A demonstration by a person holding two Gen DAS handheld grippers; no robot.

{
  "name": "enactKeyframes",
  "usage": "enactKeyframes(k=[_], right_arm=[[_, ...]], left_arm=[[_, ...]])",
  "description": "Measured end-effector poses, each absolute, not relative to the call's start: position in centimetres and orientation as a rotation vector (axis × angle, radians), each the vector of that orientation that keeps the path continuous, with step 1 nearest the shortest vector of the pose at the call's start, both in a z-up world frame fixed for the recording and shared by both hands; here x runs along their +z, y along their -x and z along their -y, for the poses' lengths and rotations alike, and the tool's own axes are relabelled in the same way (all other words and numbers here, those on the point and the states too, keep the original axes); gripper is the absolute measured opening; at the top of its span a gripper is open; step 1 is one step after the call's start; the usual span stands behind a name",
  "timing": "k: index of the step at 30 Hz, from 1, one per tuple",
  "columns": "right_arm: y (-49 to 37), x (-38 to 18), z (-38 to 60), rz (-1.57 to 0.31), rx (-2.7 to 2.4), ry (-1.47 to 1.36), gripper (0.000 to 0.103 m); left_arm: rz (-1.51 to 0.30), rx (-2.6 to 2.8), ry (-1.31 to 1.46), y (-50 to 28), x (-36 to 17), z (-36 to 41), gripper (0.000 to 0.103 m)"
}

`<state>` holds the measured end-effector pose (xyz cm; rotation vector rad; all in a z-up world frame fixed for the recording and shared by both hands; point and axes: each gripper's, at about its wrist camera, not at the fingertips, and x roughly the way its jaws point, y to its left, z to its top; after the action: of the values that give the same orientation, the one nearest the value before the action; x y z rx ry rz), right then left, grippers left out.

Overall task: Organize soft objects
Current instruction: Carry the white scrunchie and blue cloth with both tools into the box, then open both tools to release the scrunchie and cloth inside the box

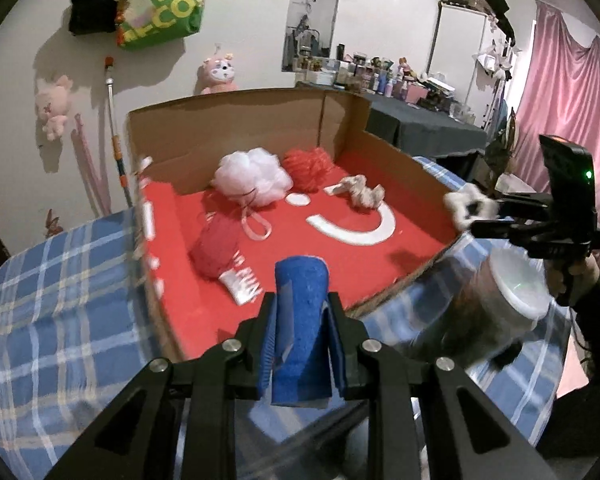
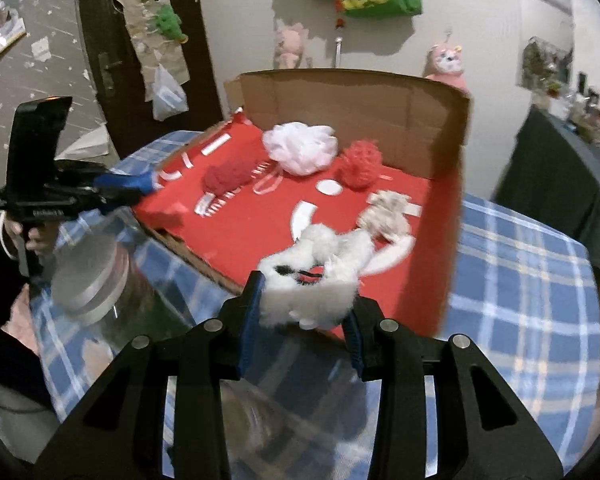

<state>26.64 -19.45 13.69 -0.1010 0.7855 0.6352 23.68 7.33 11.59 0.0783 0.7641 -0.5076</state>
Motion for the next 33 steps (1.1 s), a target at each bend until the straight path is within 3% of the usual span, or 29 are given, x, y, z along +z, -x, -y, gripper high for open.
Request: enactKeyframes(k=[8, 15, 33], right_arm=[[-33.2, 13.7, 15.1, -0.901, 0.686, 0.104, 0.035], [-38.9, 11.2, 13.2, -1.035, 0.657, 0.116, 0.035], [-42.8, 8.4, 13.0, -1.178, 0.615, 0.087, 0.036]], left_arm=[[-0.843, -0.528, -0.12, -28.7, 12.7, -1.8, 0.025], [-0.95, -0.458, -0.209, -34.9, 10.6, 1.8, 0.025], [-1.055, -0.412, -0.254, -41.1, 6.0, 1.8, 0.026]])
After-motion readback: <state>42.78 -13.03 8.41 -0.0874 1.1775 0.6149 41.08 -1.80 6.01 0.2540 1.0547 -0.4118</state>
